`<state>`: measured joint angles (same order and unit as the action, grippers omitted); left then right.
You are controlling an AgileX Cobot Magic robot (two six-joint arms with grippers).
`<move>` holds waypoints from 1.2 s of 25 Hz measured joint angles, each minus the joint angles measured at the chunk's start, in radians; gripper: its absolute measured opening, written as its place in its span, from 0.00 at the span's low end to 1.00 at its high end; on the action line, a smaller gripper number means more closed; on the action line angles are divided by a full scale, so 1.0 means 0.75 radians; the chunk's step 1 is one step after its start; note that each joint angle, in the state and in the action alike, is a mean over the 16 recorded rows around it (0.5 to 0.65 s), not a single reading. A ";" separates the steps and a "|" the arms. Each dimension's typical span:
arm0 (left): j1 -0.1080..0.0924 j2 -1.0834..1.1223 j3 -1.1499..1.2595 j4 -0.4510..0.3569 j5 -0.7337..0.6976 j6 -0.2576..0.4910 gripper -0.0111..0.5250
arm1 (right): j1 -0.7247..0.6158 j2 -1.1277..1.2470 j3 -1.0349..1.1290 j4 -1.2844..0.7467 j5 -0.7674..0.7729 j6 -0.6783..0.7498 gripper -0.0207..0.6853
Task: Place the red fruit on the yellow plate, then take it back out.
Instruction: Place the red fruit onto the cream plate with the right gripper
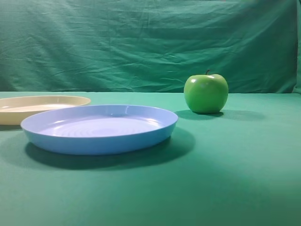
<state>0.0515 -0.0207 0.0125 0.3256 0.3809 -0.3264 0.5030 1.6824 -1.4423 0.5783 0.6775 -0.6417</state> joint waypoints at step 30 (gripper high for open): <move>0.000 0.000 0.000 0.000 0.000 0.000 0.02 | 0.322 0.869 -0.651 0.115 -0.129 -0.382 0.84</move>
<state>0.0515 -0.0207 0.0125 0.3256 0.3809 -0.3264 0.7446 2.3339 -1.9307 0.6642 0.5808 -0.9283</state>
